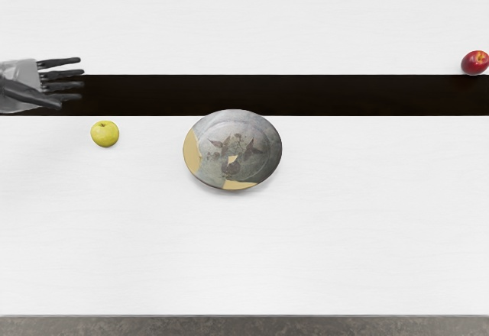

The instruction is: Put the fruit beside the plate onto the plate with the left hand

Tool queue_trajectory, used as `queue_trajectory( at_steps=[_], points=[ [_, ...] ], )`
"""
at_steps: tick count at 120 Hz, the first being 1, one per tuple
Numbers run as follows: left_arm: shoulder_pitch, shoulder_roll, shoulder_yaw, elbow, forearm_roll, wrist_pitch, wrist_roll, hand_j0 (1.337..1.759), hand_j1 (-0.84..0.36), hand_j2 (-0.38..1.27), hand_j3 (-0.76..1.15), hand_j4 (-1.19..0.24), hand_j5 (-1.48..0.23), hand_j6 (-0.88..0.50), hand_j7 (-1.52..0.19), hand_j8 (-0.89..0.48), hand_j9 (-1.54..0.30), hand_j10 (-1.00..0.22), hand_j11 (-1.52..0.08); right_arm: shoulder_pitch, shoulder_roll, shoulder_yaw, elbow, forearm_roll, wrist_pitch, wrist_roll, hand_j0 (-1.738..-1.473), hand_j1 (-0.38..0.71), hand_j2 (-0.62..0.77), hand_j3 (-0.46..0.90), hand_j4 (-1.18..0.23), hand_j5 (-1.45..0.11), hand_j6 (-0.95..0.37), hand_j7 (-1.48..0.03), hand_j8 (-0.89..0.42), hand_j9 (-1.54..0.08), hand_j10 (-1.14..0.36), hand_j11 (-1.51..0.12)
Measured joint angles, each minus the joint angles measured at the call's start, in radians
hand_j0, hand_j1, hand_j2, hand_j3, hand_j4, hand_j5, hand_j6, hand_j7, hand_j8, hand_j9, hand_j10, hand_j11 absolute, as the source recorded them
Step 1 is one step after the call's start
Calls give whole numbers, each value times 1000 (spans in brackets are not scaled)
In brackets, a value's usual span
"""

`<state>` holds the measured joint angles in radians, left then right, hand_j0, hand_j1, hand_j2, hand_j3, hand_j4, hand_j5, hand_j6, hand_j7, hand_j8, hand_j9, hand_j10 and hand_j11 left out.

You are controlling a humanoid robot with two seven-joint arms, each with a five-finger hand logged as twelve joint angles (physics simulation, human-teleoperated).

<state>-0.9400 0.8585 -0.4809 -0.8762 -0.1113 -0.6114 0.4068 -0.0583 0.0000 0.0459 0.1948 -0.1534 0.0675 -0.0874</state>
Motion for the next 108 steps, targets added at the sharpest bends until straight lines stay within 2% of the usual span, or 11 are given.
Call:
queue_trajectory(
  at_steps=[9, 15, 22, 34, 45, 63, 68, 78, 97, 108],
  points=[
    [-37, -7, 37, -7, 25, 0, 40, 1658, 349, 0, 0, 2, 0, 2, 0, 2, 0, 2, 0, 0, 0, -1, 1, 0, 1, 0, -1658, -327, -4, 0, -19, -24, -19, -24, -19, -24, -19, -24],
    [-88, -15, 51, -11, 50, 0, 92, 1658, 349, 0, 0, 2, 0, 2, 0, 2, 0, 2, 0, -1, 0, 0, 1, 0, 1, 0, -1658, -327, -4, 0, -19, -24, -19, -24, -19, -24, -18, -24],
    [-116, -22, 61, -14, 89, 0, 140, 1658, 349, 0, 0, 1, 0, 2, 0, 2, 0, 1, 0, -1, 0, 0, 1, 0, 1, 0, -1658, -327, -4, 0, -19, -24, -19, -24, -19, -24, -19, -24],
    [-218, -39, 70, -49, 188, 0, 180, 1658, 349, 0, 0, 1, 0, 1, 0, 1, 0, 1, 0, -1, 0, 0, 1, 0, 1, 0, -1658, -327, -4, 0, -19, -24, -19, -24, -19, -24, -19, -24],
    [-307, -86, 91, -77, 307, 0, 194, 1658, 349, 0, 0, 1, 0, 1, 0, 1, 0, 1, 0, -1, 0, 0, 2, 0, 1, 0, -1658, -327, -4, 0, -19, -24, -19, -24, -18, -24, -18, -24],
    [-415, -133, 213, -102, 390, 0, 202, 1658, 349, -1, 0, -1, 0, -1, 0, -1, 0, -1, 0, -1, 0, 0, 2, 0, 2, 0, -1658, -327, -4, 0, -19, -24, -19, -24, -19, -24, -19, -24],
    [-422, -145, 247, -108, 399, 0, 202, 1658, 349, 0, 0, -1, 0, -1, 0, -1, 0, 0, 0, -1, 0, 0, 2, 0, 2, 0, -1658, -327, -4, 0, -19, -24, -19, -24, -19, -24, -19, -24],
    [-419, -250, 285, -114, 409, 0, 203, 1658, 349, -1, 0, -2, 0, -2, 0, -2, 0, -1, 0, -1, 0, 0, 2, 0, 2, 0, -1658, -327, -4, 0, -19, -24, -19, -24, -19, -24, -19, -24],
    [-434, -254, 316, -118, 469, 4, 204, 1658, 349, 0, 0, -2, 0, -2, 0, -2, 0, -1, 0, -1, 0, 1, 3, 0, 2, 0, -1658, -327, -4, 0, -19, -24, -19, -24, -19, -24, -19, -24],
    [-435, -259, 340, -119, 524, 68, 204, 1658, 349, 0, 0, -2, 0, -3, 0, -2, 0, -1, 0, 0, 0, 1, 3, 0, 2, 0, -1658, -327, -4, 0, -19, -24, -19, -24, -19, -24, -19, -24]
  ],
)
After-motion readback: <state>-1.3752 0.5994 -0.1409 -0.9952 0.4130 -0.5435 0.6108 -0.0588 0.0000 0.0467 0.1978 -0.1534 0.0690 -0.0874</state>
